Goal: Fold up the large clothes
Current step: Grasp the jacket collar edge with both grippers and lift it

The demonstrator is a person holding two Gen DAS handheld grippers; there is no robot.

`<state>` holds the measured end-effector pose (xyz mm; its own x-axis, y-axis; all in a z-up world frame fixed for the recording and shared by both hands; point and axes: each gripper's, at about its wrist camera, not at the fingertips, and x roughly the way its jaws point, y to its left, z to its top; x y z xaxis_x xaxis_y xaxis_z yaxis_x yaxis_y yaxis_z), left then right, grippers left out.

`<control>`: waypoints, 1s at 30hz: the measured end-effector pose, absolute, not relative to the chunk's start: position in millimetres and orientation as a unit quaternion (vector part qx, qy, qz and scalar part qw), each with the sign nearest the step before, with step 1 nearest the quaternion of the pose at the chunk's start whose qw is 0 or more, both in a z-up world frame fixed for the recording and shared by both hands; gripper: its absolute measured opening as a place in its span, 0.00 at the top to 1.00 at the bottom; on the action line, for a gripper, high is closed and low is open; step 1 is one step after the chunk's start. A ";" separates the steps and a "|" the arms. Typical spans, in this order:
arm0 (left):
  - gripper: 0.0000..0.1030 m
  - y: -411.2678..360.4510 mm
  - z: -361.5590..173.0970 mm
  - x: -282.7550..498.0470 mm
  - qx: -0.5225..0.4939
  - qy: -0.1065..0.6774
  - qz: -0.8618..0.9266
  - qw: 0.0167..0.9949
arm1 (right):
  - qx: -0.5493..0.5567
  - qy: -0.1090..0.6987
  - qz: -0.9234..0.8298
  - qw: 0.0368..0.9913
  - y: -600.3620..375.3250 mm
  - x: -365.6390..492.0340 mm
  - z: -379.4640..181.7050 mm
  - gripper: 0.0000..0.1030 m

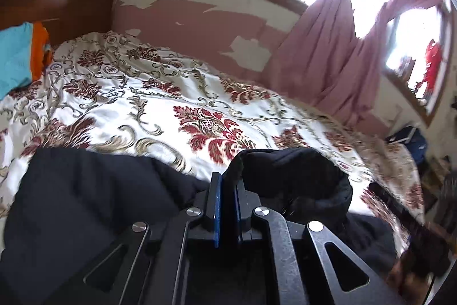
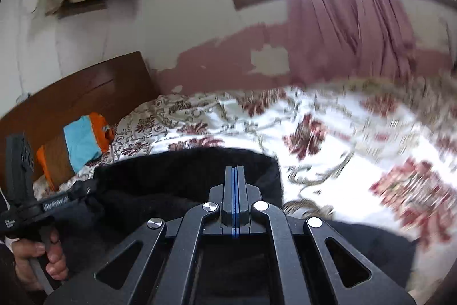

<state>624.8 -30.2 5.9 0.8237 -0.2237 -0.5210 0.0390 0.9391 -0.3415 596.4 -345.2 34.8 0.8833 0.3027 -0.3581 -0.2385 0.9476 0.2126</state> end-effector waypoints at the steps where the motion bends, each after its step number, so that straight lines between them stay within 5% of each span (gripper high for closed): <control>1: 0.93 -26.0 3.5 618.5 -0.159 0.293 -0.073 0.940 | 0.088 0.193 0.145 0.966 -349.4 589.8 42.9 0.99; 6: 0.93 -15.1 -8.7 580.3 -0.139 0.296 -0.101 0.940 | 0.137 0.164 0.153 0.965 -371.0 574.5 60.9 0.99; 15: 0.94 -25.4 -19.6 545.2 -0.047 0.312 -0.120 0.941 | 0.224 0.228 0.259 0.911 -380.5 619.8 14.7 0.99; 24: 0.90 -27.8 -9.1 540.2 -0.026 0.321 -0.133 0.937 | -0.176 0.318 0.319 0.875 -262.9 583.3 -15.2 0.99; 30: 0.83 -27.7 19.5 520.6 -0.040 0.296 -0.127 0.946 | -0.135 0.346 0.324 0.870 -281.0 594.5 -18.1 0.99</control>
